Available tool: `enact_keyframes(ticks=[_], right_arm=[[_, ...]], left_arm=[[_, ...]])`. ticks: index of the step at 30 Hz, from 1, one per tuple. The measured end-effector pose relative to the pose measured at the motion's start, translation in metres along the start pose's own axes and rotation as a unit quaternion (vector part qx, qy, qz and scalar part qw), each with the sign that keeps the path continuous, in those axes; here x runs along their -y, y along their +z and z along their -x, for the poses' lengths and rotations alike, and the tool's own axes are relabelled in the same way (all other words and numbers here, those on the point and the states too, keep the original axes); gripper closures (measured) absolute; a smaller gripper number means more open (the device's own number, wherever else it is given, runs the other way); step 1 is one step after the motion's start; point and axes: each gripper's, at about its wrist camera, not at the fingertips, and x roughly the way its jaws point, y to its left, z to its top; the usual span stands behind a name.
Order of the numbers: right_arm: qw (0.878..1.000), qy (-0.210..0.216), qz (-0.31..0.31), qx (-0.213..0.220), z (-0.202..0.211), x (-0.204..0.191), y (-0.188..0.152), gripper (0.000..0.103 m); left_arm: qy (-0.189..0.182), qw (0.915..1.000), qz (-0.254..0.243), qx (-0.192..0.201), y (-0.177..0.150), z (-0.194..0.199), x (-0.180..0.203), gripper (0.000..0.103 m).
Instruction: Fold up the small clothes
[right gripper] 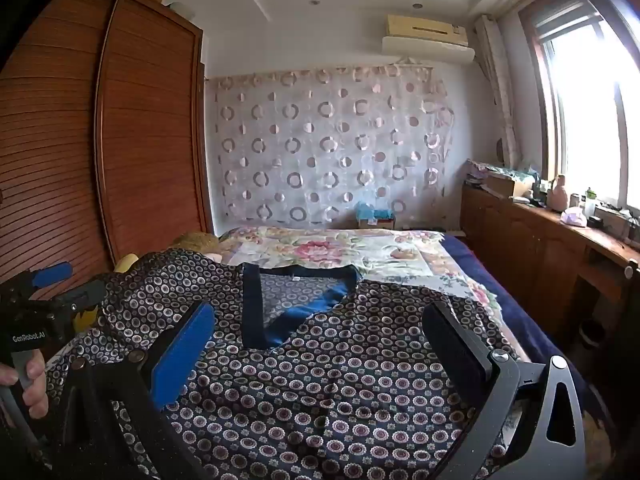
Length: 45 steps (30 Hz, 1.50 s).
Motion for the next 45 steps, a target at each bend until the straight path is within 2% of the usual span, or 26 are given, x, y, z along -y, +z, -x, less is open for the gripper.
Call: enact_keyframes(ticks=[45], right_arm=[[1.0, 0.003, -0.004, -0.01, 0.001, -0.002, 0.0, 0.0]], left_arm=[[0.008, 0.9999, -0.003, 0.008, 0.006, 0.012, -0.002, 0.0]])
